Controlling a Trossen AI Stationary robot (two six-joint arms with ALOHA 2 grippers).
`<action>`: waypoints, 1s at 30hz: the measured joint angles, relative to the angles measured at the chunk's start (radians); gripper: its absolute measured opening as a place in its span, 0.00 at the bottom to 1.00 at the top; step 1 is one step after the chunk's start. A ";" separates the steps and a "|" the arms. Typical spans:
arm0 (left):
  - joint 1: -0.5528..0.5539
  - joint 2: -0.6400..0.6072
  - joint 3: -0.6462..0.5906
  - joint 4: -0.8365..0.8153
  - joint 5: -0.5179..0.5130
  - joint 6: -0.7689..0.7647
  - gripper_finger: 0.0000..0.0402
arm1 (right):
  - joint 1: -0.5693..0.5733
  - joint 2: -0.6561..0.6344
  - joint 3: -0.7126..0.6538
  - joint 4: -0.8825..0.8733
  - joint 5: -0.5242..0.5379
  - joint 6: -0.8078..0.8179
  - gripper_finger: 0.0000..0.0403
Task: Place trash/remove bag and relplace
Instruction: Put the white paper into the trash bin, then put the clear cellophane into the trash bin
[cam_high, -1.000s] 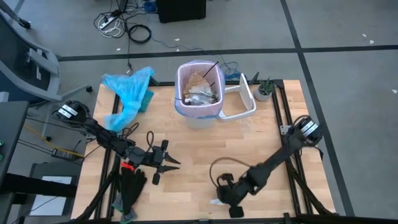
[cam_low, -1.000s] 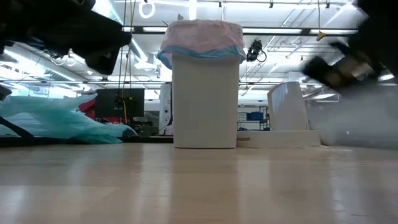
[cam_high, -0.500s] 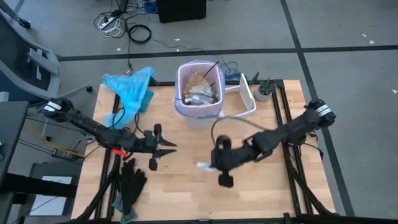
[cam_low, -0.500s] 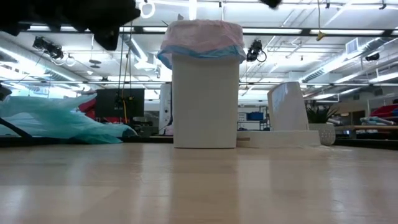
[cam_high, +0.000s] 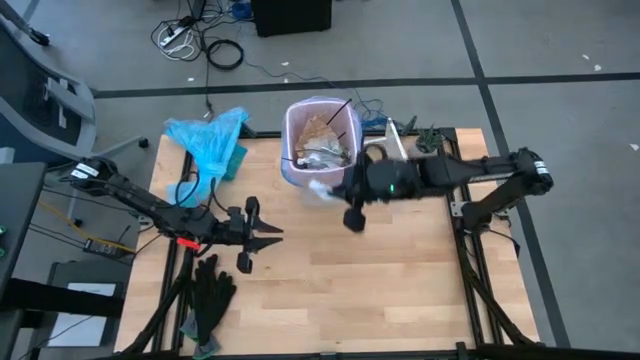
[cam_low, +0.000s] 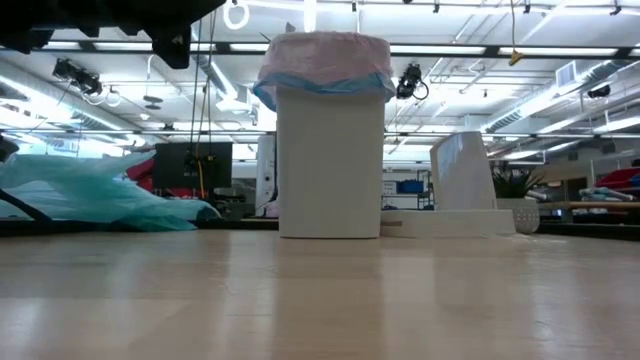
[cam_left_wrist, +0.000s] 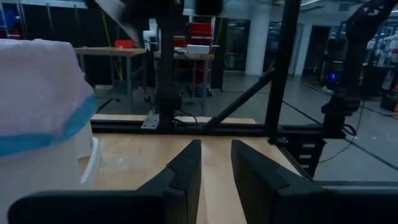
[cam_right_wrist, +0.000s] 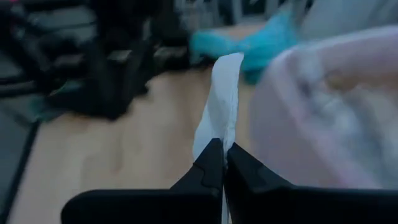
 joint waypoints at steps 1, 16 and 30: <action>0.000 0.000 0.000 0.000 -0.010 -0.001 0.24 | -0.024 -0.004 0.001 0.022 -0.006 -0.027 0.00; 0.000 0.000 0.000 0.039 -0.250 -0.099 0.19 | -0.367 -0.002 0.002 0.173 -0.179 -0.164 0.03; 0.107 -0.255 0.078 -0.561 -0.027 -0.075 0.01 | -0.389 0.014 0.002 0.179 -0.203 -0.044 0.30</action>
